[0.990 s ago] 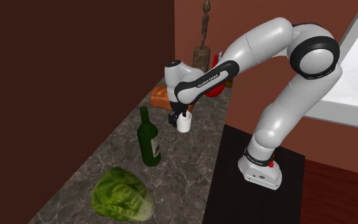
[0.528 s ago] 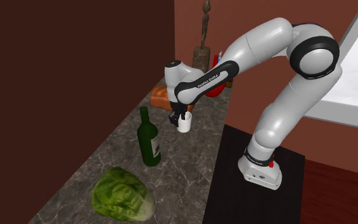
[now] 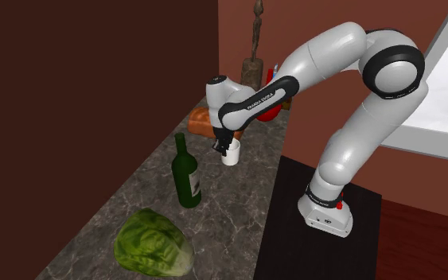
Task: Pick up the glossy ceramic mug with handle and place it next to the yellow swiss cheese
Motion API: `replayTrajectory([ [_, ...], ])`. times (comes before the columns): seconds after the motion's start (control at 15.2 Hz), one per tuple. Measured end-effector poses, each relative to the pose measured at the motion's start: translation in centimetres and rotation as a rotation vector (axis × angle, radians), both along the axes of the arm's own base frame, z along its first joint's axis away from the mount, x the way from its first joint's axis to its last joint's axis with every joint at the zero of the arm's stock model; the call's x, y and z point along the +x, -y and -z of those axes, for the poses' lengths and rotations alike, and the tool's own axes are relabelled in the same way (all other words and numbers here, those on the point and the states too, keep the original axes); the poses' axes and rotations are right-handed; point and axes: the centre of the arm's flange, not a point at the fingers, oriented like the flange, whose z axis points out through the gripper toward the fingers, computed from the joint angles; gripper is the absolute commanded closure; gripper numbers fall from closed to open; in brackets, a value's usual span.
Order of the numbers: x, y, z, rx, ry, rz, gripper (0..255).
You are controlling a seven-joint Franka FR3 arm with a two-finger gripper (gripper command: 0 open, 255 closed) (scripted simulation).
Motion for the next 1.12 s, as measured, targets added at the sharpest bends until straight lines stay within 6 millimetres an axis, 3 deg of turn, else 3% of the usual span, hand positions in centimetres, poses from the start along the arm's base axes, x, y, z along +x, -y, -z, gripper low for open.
replayTrajectory([
  [0.26, 0.0, 0.0, -1.1, 0.0, 0.0, 0.0, 255],
  [1.12, 0.0, -0.1, -8.0, 0.0, 0.001, 0.0, 255],
])
